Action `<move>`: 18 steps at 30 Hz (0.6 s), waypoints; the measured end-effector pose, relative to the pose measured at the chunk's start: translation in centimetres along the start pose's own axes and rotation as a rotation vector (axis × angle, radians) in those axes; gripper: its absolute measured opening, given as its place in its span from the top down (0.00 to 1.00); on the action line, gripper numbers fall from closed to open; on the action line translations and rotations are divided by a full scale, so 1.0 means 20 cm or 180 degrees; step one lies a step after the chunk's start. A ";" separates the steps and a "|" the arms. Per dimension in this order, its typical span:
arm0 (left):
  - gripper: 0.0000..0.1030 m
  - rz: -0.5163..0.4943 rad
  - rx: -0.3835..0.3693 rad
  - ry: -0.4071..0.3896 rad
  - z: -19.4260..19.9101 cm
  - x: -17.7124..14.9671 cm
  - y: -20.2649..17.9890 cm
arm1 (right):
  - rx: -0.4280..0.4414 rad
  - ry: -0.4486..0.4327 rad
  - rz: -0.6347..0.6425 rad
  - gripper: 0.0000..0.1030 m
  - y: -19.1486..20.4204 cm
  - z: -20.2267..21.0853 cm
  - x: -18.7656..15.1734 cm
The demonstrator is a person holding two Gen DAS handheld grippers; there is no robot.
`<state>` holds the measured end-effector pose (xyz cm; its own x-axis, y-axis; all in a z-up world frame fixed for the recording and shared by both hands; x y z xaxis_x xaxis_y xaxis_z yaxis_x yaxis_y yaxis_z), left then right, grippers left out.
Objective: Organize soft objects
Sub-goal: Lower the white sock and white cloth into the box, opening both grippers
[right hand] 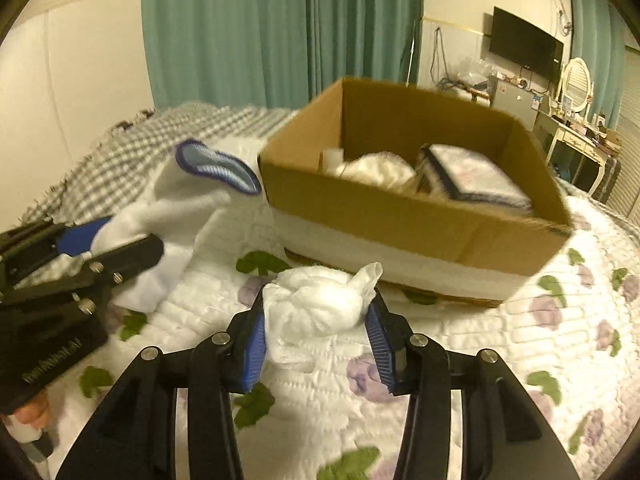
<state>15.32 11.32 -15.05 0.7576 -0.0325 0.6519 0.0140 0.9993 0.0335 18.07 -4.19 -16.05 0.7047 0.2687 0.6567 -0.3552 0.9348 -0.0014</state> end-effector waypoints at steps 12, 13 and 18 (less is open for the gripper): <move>0.65 -0.0436 0.0050 -0.0505 0.40 0.22 -0.22 | -0.0166 -0.0638 -0.0056 0.57 -0.23 0.63 0.22; 0.65 -0.0457 0.0045 -0.0545 0.43 0.26 -0.24 | -0.0177 -0.0680 -0.0050 0.57 -0.25 0.66 0.26; 0.65 -0.0527 0.0002 -0.0695 0.49 0.44 -0.33 | -0.0292 -0.0884 0.0000 0.57 -0.36 0.77 0.44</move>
<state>15.42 4.30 -2.15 0.5864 -0.1984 0.7854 0.1255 0.9801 0.1539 17.40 -12.10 1.34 0.5050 0.2067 0.8380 -0.2894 0.9552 -0.0613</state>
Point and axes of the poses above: each gripper's, at about its wrist camera, not at the fingertips, and z roughly against the way its jaws point, y to its left, x to its top, the point moved 8 cm from there along -z, roughly the way its jaws point, and after that the axes turned 9 degrees about y, right-handed, at the moved point
